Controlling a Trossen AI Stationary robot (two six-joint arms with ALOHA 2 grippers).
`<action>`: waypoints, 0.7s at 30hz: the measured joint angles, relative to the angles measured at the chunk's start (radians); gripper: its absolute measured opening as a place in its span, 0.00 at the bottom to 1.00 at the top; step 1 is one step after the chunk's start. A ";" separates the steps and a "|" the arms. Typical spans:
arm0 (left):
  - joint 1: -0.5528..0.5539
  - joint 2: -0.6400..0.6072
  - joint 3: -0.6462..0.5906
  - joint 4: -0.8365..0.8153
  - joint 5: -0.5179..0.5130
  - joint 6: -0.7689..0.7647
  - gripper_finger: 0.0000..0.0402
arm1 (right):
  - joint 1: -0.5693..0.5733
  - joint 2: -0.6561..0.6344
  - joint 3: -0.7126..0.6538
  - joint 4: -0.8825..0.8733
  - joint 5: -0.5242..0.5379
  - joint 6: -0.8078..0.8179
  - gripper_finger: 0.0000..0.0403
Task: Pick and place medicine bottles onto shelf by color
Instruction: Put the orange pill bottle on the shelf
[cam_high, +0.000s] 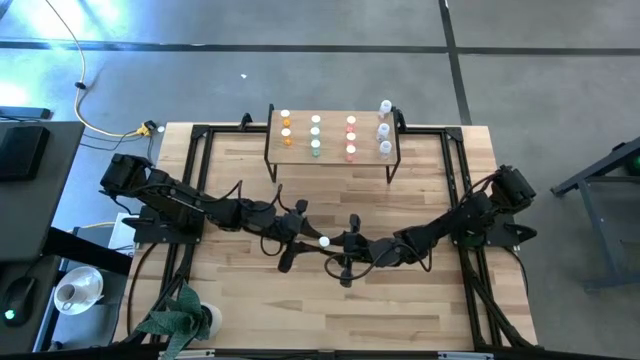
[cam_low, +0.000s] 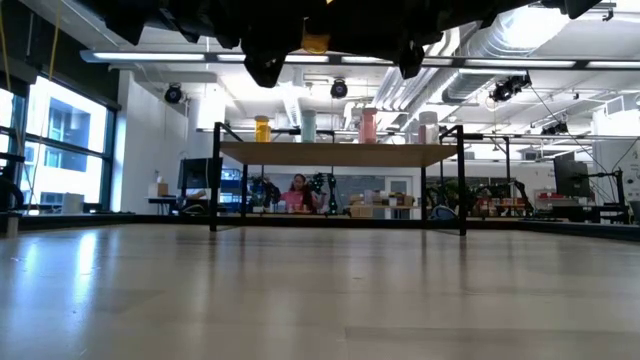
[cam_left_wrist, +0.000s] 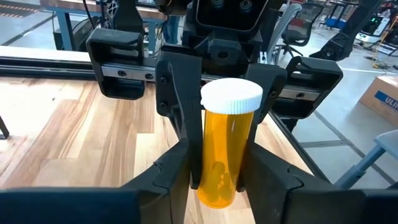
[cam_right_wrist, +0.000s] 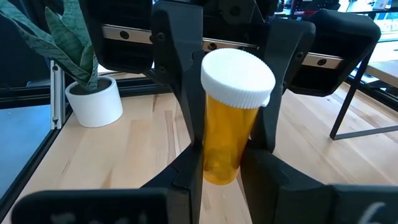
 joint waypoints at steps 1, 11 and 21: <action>0.000 0.000 0.000 0.000 0.000 0.001 0.29 | 0.000 0.000 0.000 0.000 0.000 0.002 0.19; -0.006 0.001 0.000 0.002 0.001 0.010 0.27 | 0.000 0.000 0.000 0.001 0.000 0.005 0.19; -0.007 0.002 0.000 0.003 0.005 0.010 0.26 | 0.000 0.000 0.000 -0.008 -0.007 -0.020 0.36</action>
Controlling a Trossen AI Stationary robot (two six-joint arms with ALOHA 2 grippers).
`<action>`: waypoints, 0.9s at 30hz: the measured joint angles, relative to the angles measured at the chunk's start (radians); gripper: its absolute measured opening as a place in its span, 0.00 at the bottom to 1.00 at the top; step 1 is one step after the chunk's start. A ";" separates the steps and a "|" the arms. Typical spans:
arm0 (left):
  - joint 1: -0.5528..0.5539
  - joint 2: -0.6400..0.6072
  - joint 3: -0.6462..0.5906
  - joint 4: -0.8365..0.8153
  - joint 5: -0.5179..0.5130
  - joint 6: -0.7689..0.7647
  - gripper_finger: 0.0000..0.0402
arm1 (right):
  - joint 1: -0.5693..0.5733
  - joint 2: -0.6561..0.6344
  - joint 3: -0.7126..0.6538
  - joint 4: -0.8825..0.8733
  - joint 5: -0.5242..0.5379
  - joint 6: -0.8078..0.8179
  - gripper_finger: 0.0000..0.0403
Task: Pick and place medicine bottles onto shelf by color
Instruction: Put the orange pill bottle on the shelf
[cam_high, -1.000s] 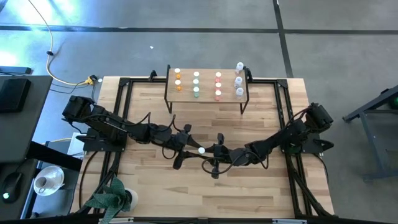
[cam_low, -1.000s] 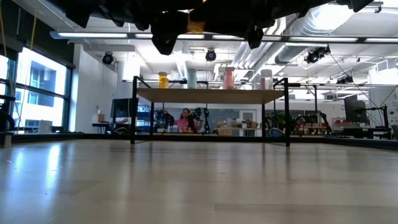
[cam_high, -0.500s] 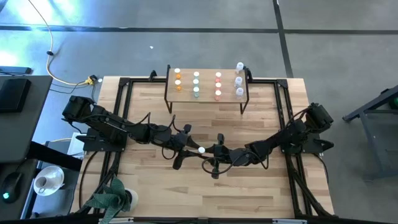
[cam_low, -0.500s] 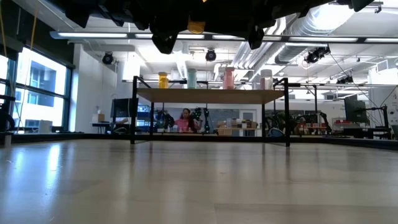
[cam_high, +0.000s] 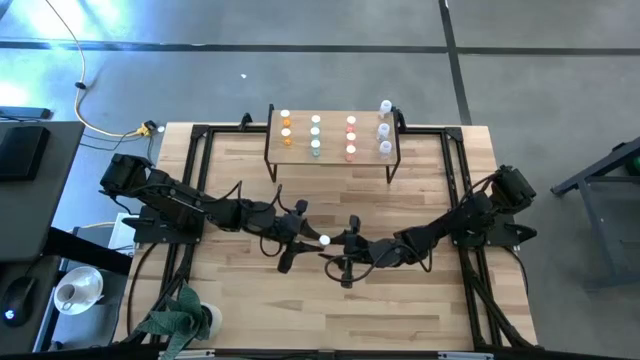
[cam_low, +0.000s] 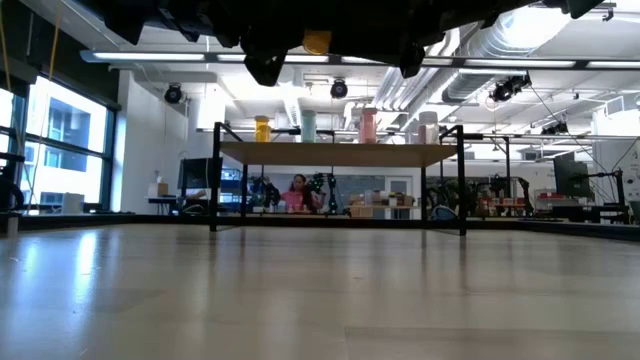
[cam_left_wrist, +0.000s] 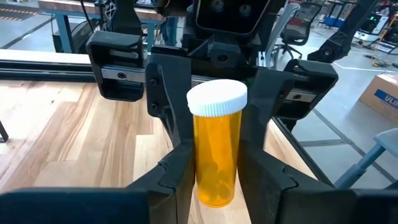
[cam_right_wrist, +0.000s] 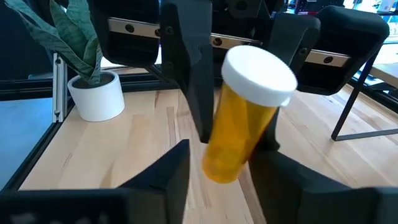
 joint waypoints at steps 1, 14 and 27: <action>0.000 0.000 0.000 0.000 -0.001 0.000 0.25 | 0.000 0.000 0.000 0.000 0.000 0.000 0.39; 0.000 0.001 0.000 0.000 -0.008 0.000 0.21 | 0.000 -0.008 0.001 -0.026 -0.001 0.005 0.51; 0.000 -0.005 -0.001 -0.011 -0.008 0.009 0.21 | 0.000 -0.060 0.003 -0.132 0.007 0.053 0.51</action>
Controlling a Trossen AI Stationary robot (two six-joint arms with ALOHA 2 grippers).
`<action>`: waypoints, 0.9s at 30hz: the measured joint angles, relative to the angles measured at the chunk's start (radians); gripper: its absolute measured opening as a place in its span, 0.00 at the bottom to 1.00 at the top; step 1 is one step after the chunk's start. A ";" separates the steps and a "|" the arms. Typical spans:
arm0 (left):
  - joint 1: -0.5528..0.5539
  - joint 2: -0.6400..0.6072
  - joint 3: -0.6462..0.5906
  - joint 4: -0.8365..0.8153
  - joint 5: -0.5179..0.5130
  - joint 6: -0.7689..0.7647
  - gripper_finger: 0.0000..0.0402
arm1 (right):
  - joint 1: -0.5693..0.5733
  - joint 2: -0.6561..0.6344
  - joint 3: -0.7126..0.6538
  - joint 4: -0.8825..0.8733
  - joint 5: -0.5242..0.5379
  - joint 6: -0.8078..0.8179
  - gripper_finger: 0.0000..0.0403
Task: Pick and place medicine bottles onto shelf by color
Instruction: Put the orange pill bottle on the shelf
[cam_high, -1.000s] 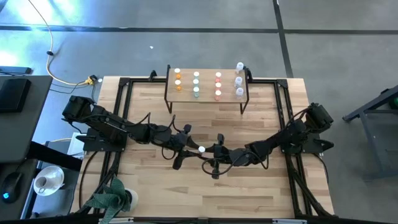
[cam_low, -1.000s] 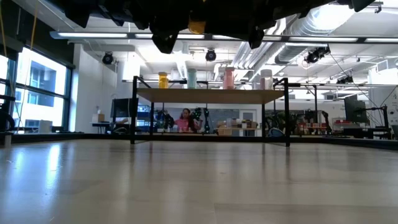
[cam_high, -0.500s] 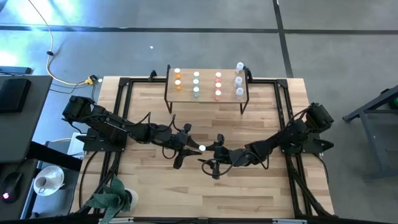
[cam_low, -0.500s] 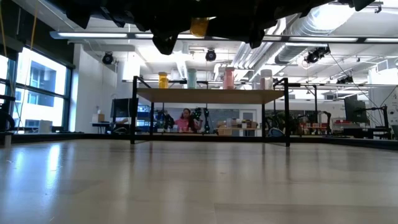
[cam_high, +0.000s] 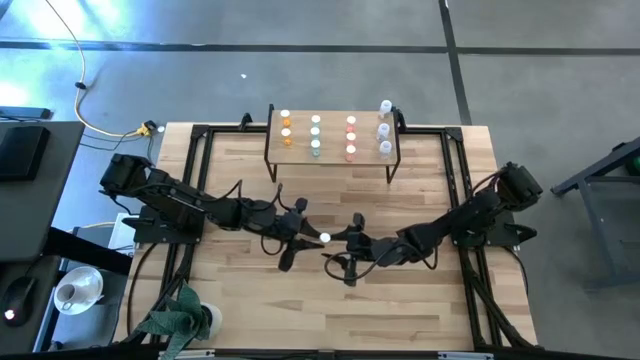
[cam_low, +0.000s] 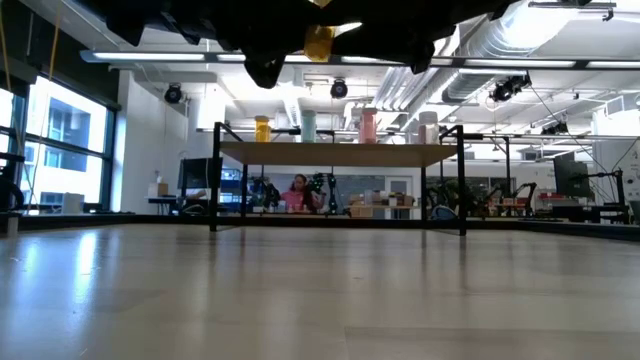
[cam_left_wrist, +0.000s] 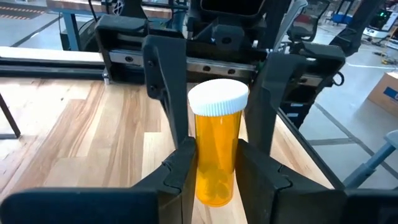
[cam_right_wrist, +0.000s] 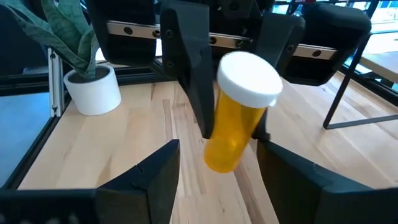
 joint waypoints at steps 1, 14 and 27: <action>0.000 -0.002 0.000 0.000 0.001 0.002 0.21 | 0.000 -0.001 0.000 0.000 0.002 0.001 0.51; -0.023 -0.130 -0.007 -0.112 -0.075 0.065 0.21 | 0.000 -0.021 0.002 -0.028 0.002 0.001 0.51; -0.092 -0.249 -0.022 -0.239 -0.379 0.110 0.21 | 0.001 -0.020 0.000 -0.033 -0.003 0.000 0.51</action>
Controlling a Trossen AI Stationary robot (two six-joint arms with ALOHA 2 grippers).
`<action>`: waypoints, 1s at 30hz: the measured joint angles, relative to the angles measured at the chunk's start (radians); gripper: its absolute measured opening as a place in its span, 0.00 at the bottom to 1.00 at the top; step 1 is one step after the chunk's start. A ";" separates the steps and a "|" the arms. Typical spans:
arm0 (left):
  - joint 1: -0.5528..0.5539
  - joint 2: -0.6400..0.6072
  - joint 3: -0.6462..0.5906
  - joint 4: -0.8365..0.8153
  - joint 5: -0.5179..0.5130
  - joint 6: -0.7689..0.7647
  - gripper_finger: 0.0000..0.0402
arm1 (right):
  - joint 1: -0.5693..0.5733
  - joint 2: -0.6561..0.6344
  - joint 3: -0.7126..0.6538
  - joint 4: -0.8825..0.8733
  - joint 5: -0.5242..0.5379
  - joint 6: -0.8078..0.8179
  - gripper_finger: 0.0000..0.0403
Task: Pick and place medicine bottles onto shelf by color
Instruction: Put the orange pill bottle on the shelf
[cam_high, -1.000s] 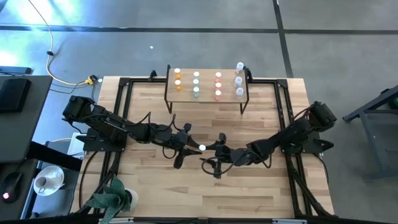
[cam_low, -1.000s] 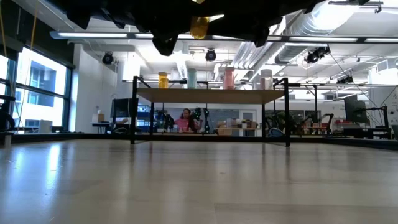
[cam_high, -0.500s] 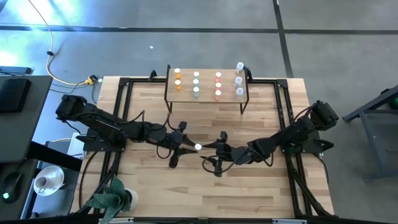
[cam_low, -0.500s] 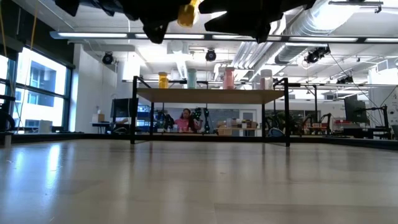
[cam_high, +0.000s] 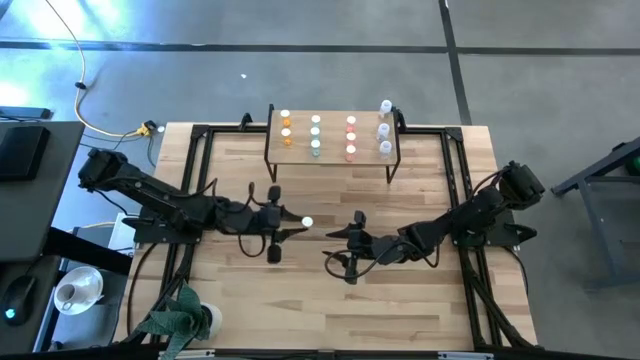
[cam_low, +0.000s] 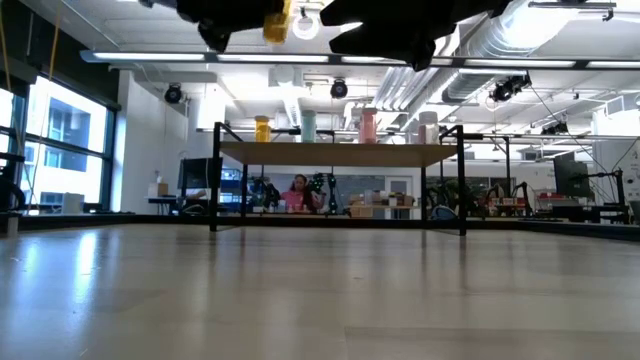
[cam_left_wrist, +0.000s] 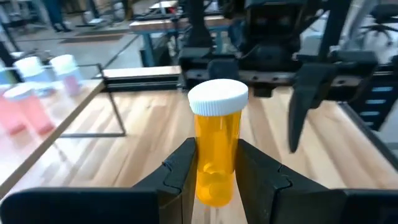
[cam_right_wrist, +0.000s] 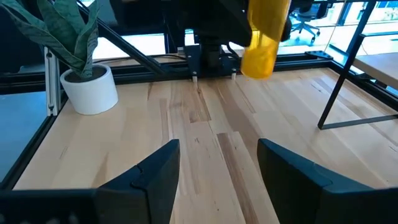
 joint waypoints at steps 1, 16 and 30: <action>-0.005 -0.001 -0.015 0.016 -0.023 -0.006 0.21 | 0.000 0.000 0.000 -0.002 0.000 0.000 0.51; 0.079 0.005 -0.206 0.333 -0.432 -0.058 0.21 | 0.000 0.002 -0.001 0.002 -0.003 0.000 0.51; 0.226 0.154 -0.204 0.489 -0.599 -0.121 0.21 | 0.000 0.003 -0.001 0.000 -0.003 -0.001 0.51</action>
